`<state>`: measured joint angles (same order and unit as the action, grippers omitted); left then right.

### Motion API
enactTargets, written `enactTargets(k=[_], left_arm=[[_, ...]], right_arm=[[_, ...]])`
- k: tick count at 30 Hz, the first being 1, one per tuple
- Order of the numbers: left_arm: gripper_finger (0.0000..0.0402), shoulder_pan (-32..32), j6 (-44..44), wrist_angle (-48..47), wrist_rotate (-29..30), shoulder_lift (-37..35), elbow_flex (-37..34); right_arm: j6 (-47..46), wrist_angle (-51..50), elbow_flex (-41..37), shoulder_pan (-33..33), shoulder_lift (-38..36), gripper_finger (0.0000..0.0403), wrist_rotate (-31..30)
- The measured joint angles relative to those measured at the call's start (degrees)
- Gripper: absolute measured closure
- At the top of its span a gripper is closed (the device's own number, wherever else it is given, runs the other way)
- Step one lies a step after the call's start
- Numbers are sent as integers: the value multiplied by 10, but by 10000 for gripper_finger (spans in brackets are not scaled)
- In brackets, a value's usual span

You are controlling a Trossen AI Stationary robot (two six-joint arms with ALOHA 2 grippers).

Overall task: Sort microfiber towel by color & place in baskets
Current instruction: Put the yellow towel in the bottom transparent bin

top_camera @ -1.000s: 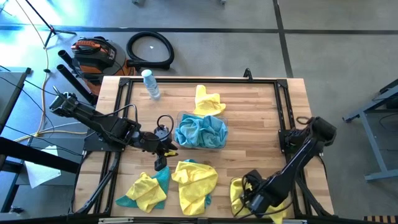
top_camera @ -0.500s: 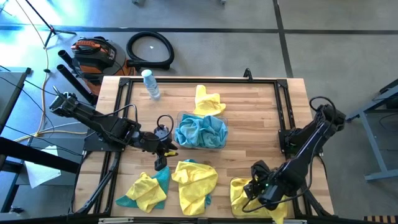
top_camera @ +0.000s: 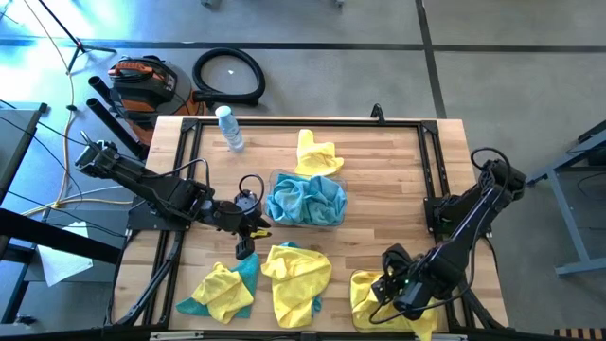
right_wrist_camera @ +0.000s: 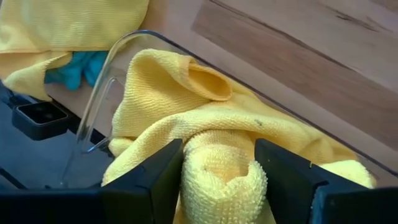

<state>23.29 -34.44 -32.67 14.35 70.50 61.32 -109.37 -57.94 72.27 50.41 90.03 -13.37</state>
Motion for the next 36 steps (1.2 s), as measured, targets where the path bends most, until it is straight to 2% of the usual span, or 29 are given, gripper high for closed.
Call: enactTargets(k=[13,26,32,36], left_arm=[[303,0,1,0,7,0,0],[303,0,1,0,20,0,0],[303,0,1,-1,20,0,-5],[303,0,1,1,20,3,-6]], right_arm=[[-12,-25,0,0,-7,118,31],[-98,-6,3,14,-69,116,26],[-180,-46,58,53,-61,116,42],[-242,-51,68,71,-43,116,57]])
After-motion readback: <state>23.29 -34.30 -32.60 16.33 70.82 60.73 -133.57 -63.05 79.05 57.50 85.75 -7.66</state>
